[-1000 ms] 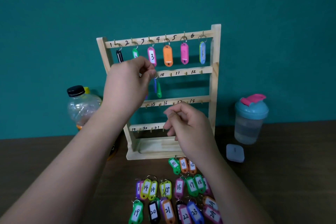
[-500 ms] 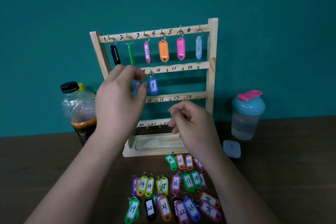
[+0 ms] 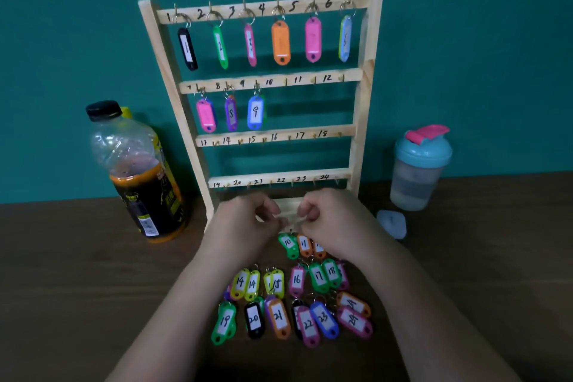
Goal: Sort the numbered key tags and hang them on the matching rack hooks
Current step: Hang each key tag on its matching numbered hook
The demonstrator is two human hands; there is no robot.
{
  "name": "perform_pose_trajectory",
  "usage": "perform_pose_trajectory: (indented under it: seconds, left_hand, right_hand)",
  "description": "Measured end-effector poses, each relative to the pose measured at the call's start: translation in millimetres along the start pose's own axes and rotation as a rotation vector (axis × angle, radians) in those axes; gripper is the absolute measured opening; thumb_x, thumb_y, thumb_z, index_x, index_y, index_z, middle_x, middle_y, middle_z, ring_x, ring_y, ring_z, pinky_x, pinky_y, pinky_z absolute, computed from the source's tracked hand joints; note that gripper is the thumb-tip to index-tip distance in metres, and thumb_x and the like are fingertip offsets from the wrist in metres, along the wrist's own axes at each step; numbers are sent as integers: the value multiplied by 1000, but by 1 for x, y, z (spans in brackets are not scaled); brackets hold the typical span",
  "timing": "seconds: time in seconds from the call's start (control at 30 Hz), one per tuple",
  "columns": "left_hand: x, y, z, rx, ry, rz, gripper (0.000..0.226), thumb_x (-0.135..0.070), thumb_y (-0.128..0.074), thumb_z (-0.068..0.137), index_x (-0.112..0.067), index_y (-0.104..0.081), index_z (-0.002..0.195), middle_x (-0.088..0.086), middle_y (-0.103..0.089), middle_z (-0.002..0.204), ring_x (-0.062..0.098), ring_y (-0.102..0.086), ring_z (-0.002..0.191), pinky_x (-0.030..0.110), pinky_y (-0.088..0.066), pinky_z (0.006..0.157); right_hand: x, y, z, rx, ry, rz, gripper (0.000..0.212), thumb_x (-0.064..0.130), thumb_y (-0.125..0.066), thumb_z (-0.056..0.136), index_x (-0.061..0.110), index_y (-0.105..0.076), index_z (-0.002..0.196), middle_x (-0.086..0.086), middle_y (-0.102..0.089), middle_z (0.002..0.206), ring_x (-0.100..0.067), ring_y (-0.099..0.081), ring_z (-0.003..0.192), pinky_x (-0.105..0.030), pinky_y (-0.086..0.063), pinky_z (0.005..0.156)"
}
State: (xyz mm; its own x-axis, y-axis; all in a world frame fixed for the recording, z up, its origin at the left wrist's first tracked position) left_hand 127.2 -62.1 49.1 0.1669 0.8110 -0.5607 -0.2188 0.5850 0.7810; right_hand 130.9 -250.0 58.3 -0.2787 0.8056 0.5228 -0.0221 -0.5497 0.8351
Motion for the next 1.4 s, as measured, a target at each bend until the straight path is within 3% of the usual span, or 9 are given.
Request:
perform_pose_trajectory:
  seconds: [0.17,0.4,0.53,0.67,0.83,0.93,1.1,1.3,1.4]
  left_hand:
    - [14,-24,1,224,72,48,30,-49,-84,81,-40,-68,105,-15,-72,96,1,-64,81,13,-41,62]
    - [15,-27,-1,225,20,61,31,-37,-82,86,-42,-70,115,-14,-71,99,9,-65,89,22,-46,73]
    - [20,-28,-5,224,18,88,19,-33,-81,86,-40,-74,102,-13,-71,99,10,-65,94,27,-53,80]
    - [19,-27,-6,207,24,67,10,-37,-81,86,-37,-74,93,-13,-71,97,9,-65,92,30,-56,81]
    - [19,-28,-6,195,34,49,11,-31,-83,85,-32,-72,86,-10,-68,94,11,-64,88,31,-55,75]
    - [20,-28,-5,208,38,81,12,-30,-82,86,-29,-71,81,-9,-63,91,10,-61,84,21,-45,64]
    - [24,-22,-2,249,54,144,22,-26,-77,89,-34,-65,71,-8,-70,82,11,-65,81,18,-42,57]
    - [22,-8,-3,147,56,59,14,-26,-70,93,-30,-68,80,-10,-71,77,7,-66,73,26,-52,64]
    - [22,3,-3,82,29,17,16,-18,-66,93,-30,-69,82,-13,-70,78,2,-64,77,19,-47,64]
  right_hand:
    - [-5,-20,0,47,-60,-109,29,37,-84,86,31,-76,113,8,-72,111,-14,-66,105,-42,-59,92]
    - [-4,-29,1,78,-28,-236,30,40,-82,89,34,-76,119,6,-61,117,-19,-53,117,-40,-45,99]
    - [-2,-32,1,77,-20,-254,24,42,-79,92,38,-77,115,8,-58,115,-20,-51,120,-40,-36,94]
    - [-1,-34,1,86,-13,-230,24,42,-81,91,34,-78,113,6,-56,112,-21,-51,119,-41,-41,99]
    - [2,-37,3,104,-32,-236,32,44,-78,92,32,-76,121,2,-58,124,-24,-48,126,-46,-38,112]
    - [3,-39,4,115,-49,-232,31,41,-76,92,31,-75,122,1,-57,127,-25,-47,129,-48,-36,116]
    - [4,-43,7,75,-48,-213,26,51,-72,95,31,-77,111,2,-60,116,-25,-50,120,-45,-36,106]
    - [10,-51,9,26,-21,-232,11,24,-74,96,34,-75,101,8,-60,106,-21,-54,114,-48,-42,106]
    - [10,-49,10,-10,2,-108,9,24,-73,97,32,-76,94,14,-62,93,-14,-60,100,-41,-51,96]
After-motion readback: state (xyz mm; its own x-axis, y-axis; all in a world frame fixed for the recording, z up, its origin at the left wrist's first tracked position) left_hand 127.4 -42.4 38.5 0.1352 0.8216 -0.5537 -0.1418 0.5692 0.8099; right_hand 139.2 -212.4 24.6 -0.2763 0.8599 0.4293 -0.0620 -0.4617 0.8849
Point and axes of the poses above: each hand's wrist, its own z-axis towards the middle knuckle, its own y-axis out of the back of the hand, x = y × z, the point moved 2 cm from there along z, towards the middle knuckle
